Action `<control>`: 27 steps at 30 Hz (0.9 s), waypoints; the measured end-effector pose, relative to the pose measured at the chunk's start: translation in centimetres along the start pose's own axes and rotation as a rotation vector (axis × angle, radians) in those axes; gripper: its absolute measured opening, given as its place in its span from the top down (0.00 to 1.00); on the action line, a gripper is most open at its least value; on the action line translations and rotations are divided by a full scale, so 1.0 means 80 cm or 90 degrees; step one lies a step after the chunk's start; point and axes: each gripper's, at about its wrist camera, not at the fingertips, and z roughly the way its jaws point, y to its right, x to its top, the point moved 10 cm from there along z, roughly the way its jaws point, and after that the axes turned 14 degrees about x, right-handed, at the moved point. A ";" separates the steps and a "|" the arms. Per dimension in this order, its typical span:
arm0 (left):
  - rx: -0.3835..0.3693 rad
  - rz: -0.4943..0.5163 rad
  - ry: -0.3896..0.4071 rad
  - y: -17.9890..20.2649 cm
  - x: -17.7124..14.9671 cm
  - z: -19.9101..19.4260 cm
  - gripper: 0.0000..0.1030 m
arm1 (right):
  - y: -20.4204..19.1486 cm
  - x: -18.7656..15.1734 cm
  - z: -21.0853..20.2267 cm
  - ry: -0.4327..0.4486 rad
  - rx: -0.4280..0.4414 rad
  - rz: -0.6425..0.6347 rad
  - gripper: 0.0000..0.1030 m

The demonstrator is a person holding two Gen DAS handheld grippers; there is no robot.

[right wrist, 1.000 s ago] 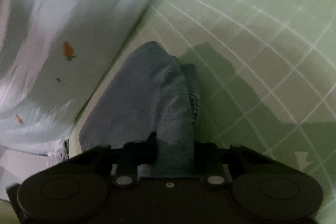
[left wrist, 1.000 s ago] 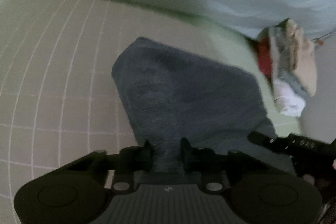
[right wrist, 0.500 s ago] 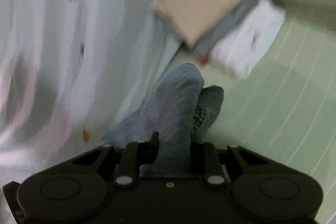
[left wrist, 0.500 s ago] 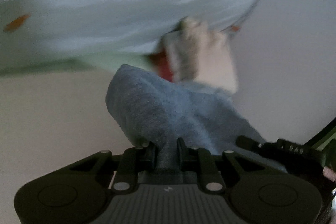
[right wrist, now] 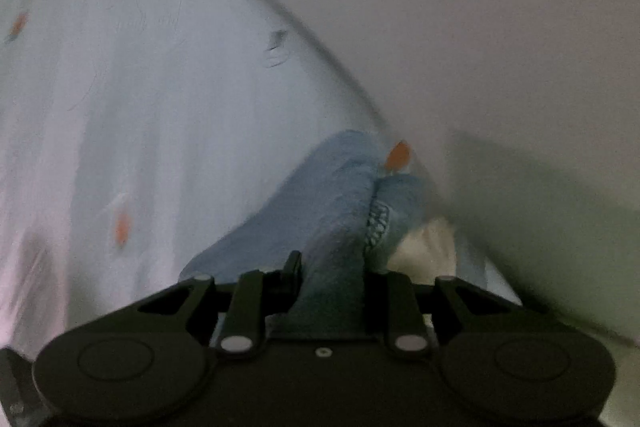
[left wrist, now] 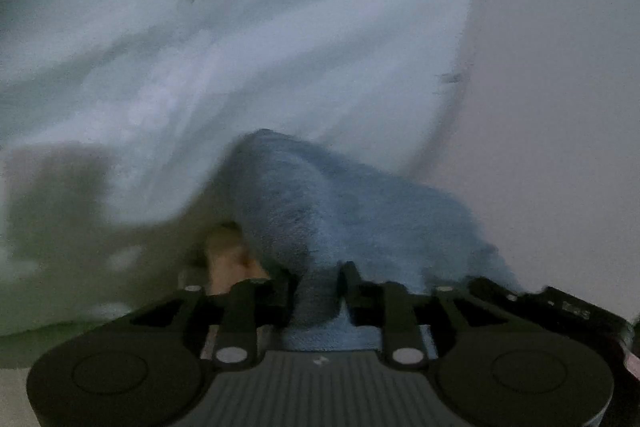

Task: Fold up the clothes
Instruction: 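Grasp the folded jeans with both grippers and lift them toward the clothes stack, then lower the jeans onto the folded clothes stack and open both grippers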

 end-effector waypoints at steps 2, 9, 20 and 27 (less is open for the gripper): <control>0.056 0.014 -0.070 -0.014 -0.026 0.064 0.59 | 0.054 -0.019 0.049 -0.038 -0.072 0.001 0.50; 0.073 -0.055 -0.138 -0.070 -0.085 0.113 0.38 | 0.161 -0.069 0.119 -0.089 -0.193 -0.008 0.34; 0.069 0.073 -0.039 -0.069 -0.074 -0.001 0.06 | 0.074 -0.085 0.049 -0.070 -0.209 -0.218 0.00; 0.093 0.088 0.013 -0.074 -0.108 -0.122 0.01 | 0.007 -0.127 -0.064 -0.085 -0.214 -0.313 0.00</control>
